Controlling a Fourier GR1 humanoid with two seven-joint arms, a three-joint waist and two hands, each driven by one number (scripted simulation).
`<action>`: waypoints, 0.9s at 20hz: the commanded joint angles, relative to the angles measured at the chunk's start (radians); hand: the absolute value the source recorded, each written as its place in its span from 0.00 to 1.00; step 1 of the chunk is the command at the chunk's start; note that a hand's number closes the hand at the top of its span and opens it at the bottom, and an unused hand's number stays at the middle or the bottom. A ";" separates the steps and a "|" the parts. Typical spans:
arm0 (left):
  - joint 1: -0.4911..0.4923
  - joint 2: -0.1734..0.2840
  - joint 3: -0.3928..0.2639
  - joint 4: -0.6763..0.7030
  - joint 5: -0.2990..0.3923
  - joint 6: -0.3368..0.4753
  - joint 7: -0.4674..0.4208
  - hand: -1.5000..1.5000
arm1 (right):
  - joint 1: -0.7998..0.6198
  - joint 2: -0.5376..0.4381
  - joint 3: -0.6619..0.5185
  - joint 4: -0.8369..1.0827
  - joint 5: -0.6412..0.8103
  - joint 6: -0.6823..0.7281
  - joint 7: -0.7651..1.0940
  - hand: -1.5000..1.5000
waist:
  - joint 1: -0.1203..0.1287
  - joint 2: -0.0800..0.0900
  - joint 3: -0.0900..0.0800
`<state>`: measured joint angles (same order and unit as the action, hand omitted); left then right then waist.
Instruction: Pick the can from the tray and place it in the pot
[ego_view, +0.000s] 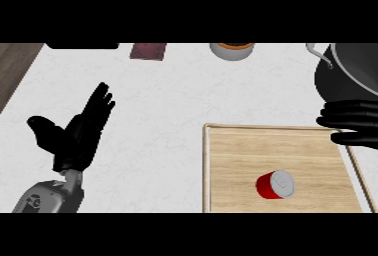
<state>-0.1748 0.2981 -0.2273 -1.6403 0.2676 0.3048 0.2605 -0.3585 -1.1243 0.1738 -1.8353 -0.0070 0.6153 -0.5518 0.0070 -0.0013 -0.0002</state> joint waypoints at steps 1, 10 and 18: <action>0.044 -0.026 -0.032 -0.047 -0.029 0.015 0.007 0.50 | -0.034 -0.027 0.031 -0.030 0.031 0.124 0.008 0.00 | 0.005 0.001 0.000; 0.038 -0.020 0.044 -0.004 -0.014 -0.056 -0.024 0.50 | -0.023 0.105 0.162 -0.086 0.185 0.127 0.172 0.00 | 0.001 0.002 0.000; 0.021 -0.007 0.096 -0.026 -0.023 -0.080 0.052 0.50 | 0.069 0.153 0.187 -0.033 0.462 0.050 0.079 0.00 | -0.004 0.001 0.000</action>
<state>-0.1406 0.2678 -0.1782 -1.6629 0.2315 0.2526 0.2736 -0.3196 -1.0092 0.3477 -1.8875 0.3517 0.6554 -0.4235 0.0034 0.0001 0.0002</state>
